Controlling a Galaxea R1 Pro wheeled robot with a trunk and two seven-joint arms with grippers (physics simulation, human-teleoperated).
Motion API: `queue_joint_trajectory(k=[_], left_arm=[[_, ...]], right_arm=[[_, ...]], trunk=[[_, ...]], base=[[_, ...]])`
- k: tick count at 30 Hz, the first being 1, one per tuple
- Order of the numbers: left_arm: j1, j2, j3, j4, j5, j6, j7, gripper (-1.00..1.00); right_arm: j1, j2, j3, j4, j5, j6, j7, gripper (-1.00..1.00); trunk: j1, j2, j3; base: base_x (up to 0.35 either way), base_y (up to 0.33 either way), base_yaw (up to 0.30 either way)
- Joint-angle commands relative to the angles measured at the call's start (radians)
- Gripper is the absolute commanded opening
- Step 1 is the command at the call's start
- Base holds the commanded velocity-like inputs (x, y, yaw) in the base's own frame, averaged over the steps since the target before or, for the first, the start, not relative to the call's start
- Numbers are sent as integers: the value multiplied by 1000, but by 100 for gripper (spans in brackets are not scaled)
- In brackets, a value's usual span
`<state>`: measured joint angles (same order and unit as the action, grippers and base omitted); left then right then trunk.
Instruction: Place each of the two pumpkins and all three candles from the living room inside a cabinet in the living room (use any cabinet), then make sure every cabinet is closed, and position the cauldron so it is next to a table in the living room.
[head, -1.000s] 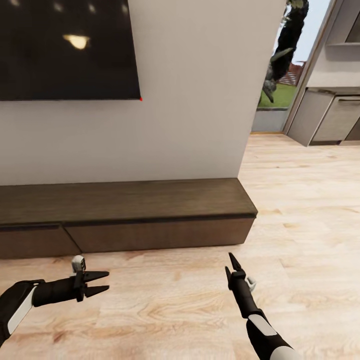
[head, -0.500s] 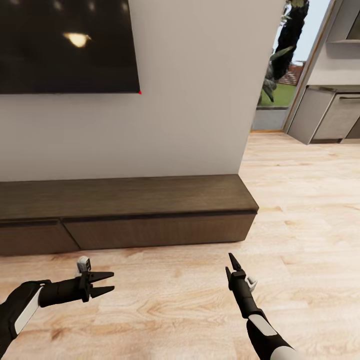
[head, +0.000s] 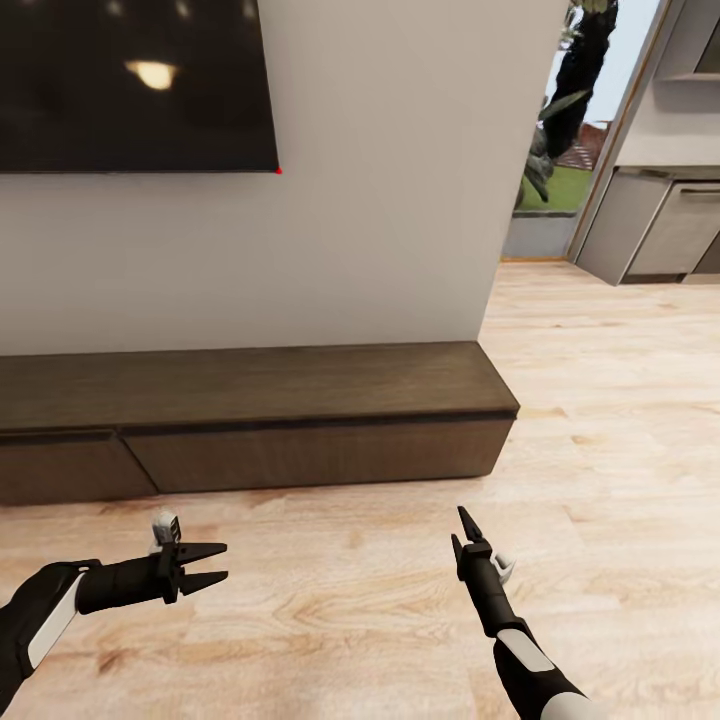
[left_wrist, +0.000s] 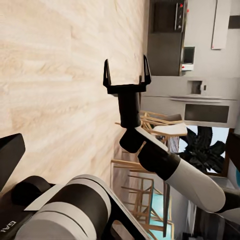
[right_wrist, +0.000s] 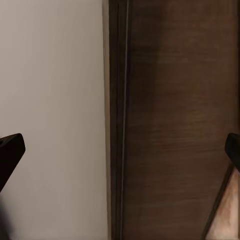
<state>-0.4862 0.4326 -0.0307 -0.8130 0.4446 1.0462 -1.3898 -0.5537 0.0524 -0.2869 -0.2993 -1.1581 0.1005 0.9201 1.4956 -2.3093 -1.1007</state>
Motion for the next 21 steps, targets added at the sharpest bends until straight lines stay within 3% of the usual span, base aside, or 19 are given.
queue_joint_trajectory(k=[1, 6, 14, 21], left_arm=[[0, 0, 0, 0, 0, 0, 0, 100], [0, 0, -1, 0, 0, 0, 0, 100], [0, 5, 2, -1, 1, 0, -3, 100], [0, 6, 2, 0, -2, 0, -28, 100]], right_arm=[[0, 0, 0, 0, 0, 0, 0, 100], [0, 1, 0, 0, 0, -1, -1, 100], [0, 1, 0, 1, 0, -12, -1, 100], [0, 1, -1, 2, -4, -35, -1, 100]], trunk=[[4, -7, -3], [23, -42, -19], [23, -42, -19], [23, -42, -19]], base=[[0, 0, 0], [0, 0, 0], [5, 0, 0], [258, 0, 0]])
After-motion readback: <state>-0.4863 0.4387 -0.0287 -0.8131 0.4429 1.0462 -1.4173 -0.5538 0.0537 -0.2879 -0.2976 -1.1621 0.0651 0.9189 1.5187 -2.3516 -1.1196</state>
